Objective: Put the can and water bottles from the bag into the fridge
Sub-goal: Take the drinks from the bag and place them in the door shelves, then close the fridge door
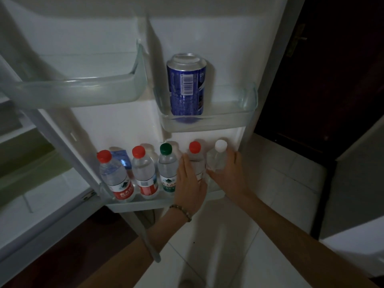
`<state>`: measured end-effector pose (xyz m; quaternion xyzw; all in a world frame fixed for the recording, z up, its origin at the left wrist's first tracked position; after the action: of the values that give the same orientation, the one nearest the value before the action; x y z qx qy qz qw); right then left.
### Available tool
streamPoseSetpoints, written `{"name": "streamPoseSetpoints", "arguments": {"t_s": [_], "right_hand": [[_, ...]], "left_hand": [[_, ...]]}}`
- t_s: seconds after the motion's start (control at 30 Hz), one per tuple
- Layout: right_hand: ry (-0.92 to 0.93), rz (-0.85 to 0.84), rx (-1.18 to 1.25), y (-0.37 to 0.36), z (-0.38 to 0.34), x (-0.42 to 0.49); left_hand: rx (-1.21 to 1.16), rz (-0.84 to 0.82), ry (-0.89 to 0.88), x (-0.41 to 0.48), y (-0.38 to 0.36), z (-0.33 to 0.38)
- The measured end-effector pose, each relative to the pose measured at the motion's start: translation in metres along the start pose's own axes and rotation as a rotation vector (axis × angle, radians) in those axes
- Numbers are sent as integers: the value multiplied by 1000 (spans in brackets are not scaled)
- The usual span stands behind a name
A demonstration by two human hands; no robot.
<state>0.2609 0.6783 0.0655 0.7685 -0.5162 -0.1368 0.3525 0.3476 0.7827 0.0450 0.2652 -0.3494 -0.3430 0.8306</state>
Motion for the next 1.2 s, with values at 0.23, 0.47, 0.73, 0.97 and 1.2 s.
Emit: {"name": "streamPoseSetpoints", "arguments": {"t_s": [0.23, 0.47, 0.73, 0.97, 1.2], "right_hand": [[94, 9, 203, 68, 9, -4], [125, 20, 160, 98, 30, 43], [97, -162, 263, 107, 20, 77], [-2, -337, 389, 106, 3, 115], [-19, -351, 446, 113, -2, 121]], "left_hand": [[213, -5, -160, -17, 11, 29], [433, 29, -133, -31, 17, 68], [477, 22, -10, -54, 14, 107], [507, 70, 61, -78, 42, 134], [479, 162, 71, -103, 64, 165]]}}
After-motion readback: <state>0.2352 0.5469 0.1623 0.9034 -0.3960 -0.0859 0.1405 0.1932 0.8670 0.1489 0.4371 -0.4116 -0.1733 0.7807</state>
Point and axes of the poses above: each hand's wrist, its own x-axis towards the middle knuckle, its own y-axis out of the back of the hand, z = x × y, the point moved 5 cm from there along x, towards the middle knuckle, and after that the axes turned 7 degrees about -y, right-handed, at the moved point
